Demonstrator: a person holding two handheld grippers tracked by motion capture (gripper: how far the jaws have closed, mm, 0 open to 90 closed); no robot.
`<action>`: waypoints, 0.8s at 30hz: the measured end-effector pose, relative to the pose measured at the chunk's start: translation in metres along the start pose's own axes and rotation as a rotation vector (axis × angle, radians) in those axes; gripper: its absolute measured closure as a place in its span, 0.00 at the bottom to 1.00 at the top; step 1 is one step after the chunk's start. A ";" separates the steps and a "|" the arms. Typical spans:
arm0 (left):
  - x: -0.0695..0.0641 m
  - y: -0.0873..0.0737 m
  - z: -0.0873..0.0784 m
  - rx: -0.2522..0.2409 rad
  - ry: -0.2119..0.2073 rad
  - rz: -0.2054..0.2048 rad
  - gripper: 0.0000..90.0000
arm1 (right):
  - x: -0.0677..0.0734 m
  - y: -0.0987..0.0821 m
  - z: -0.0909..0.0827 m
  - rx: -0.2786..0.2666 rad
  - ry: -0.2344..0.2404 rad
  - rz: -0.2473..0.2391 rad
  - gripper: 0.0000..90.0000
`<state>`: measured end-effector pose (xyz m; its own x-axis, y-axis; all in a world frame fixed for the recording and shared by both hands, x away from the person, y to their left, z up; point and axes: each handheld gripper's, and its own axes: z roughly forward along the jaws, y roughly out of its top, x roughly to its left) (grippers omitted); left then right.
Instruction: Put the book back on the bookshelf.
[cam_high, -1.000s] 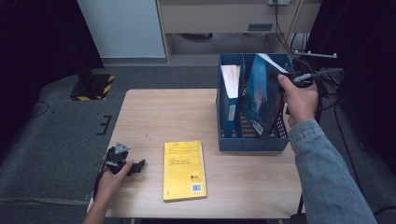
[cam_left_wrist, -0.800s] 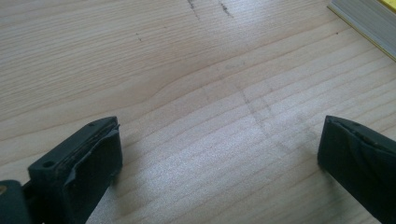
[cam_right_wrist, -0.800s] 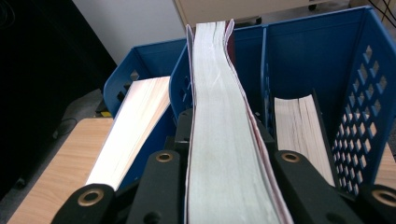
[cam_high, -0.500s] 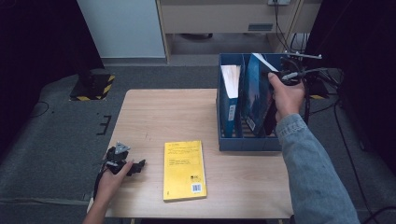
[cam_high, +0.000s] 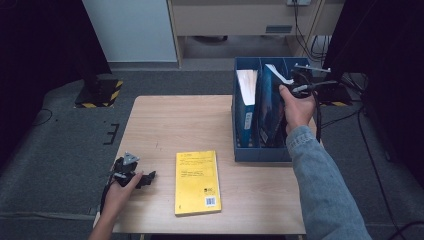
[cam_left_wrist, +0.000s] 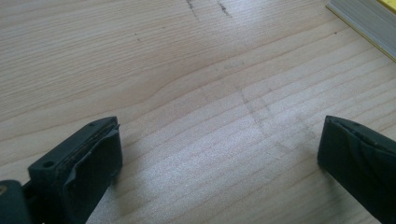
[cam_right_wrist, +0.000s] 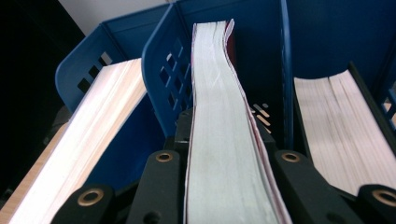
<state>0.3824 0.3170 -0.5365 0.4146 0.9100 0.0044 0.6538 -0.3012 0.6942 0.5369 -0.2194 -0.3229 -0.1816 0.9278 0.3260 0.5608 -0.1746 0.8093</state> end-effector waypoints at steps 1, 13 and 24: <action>0.000 0.000 0.000 0.000 0.000 0.000 0.00 | -0.001 -0.001 0.001 0.001 0.002 0.005 0.80; 0.000 0.000 0.000 0.000 -0.001 0.001 0.00 | 0.002 -0.007 0.008 0.019 -0.002 -0.006 0.80; -0.001 0.000 0.000 0.000 -0.001 0.002 0.00 | -0.001 -0.014 0.011 -0.001 -0.016 0.008 0.80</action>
<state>0.3822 0.3165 -0.5365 0.4165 0.9091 0.0047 0.6528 -0.3026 0.6945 0.5380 -0.2147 -0.3396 -0.1638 0.9316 0.3245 0.5613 -0.1825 0.8072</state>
